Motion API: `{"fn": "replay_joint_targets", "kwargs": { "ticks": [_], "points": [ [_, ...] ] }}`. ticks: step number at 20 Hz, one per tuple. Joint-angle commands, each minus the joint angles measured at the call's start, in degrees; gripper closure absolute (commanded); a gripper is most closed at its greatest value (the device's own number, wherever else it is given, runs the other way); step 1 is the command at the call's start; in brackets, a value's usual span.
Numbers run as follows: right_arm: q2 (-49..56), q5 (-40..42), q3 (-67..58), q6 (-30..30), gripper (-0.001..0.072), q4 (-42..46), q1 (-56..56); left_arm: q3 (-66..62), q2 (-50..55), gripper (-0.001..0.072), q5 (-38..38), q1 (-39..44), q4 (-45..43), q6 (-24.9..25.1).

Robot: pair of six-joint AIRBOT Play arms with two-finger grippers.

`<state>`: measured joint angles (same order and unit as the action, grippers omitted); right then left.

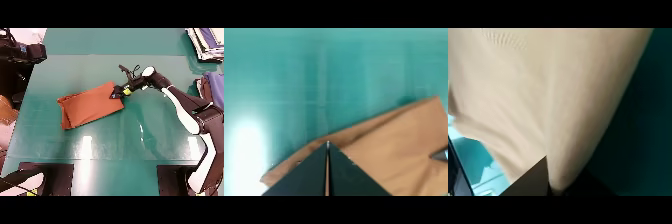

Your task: Fold the shirts.

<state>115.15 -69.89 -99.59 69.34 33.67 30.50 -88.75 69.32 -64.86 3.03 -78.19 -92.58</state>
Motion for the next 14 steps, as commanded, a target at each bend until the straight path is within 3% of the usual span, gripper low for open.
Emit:
{"fn": "replay_joint_targets", "kwargs": {
  "ticks": [1,7,14],
  "points": [
    [-2.7,0.8,-5.3,0.6,0.0697,2.2,-3.5,0.0,0.0,0.0682,2.8,4.3,0.7,-0.5],
    [-13.4,0.8,-7.6,5.8,0.0698,14.1,-25.9,0.0,0.0,0.0681,7.7,14.8,0.7,-0.5],
    [-16.9,2.3,-7.6,5.8,0.0697,13.9,-54.7,0.0,0.0,0.0681,8.8,21.2,0.7,-0.5]
  ]
}}
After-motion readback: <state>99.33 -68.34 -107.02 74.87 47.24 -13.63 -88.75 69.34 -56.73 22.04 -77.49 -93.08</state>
